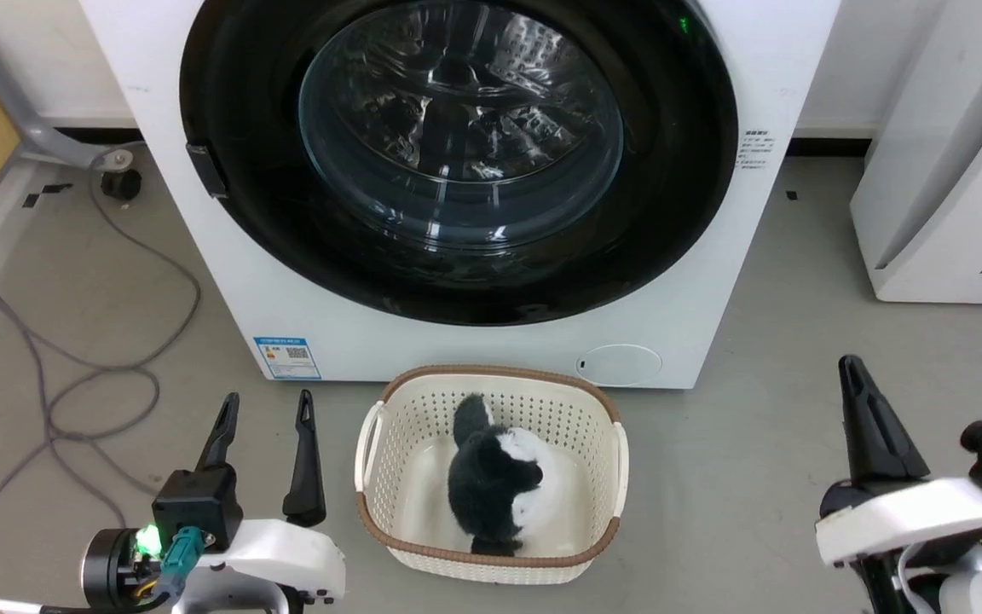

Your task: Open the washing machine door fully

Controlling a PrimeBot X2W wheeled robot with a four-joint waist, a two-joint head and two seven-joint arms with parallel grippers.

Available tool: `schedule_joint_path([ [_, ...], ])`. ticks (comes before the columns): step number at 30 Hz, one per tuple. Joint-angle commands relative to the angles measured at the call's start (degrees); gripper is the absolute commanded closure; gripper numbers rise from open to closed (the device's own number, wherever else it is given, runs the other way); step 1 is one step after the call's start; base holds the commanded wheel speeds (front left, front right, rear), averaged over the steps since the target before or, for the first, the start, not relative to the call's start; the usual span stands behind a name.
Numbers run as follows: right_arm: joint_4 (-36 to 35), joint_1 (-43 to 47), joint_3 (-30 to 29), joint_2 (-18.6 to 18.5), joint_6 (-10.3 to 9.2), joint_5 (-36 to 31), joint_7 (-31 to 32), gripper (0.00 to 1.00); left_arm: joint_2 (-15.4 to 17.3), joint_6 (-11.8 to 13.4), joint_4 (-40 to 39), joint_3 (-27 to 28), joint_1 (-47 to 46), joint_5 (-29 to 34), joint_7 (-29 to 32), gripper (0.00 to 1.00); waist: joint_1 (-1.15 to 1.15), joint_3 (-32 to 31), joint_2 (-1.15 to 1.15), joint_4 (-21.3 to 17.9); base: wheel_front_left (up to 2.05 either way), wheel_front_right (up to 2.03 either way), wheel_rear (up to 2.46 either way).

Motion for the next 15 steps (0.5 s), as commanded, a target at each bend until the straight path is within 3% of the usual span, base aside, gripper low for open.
schedule_joint_path([
  [1, 1.00, -1.91, -0.22, 0.11, -0.03, 2.91, -0.77, 1.00, 0.04, 0.62, -0.44, -0.24, -0.87, -0.41, -0.72, 0.00, 0.00, 0.36, 0.00, 0.17, 0.00, 0.00, 0.00],
  [15, 7.21, -10.44, 0.21, -4.56, -0.03, 22.59, 0.73, 1.00, 0.05, 2.10, -1.42, -1.56, -2.97, -1.67, -2.39, 0.00, 0.00, 4.41, 0.00, 1.41, 0.00, 0.00, 0.00],
])
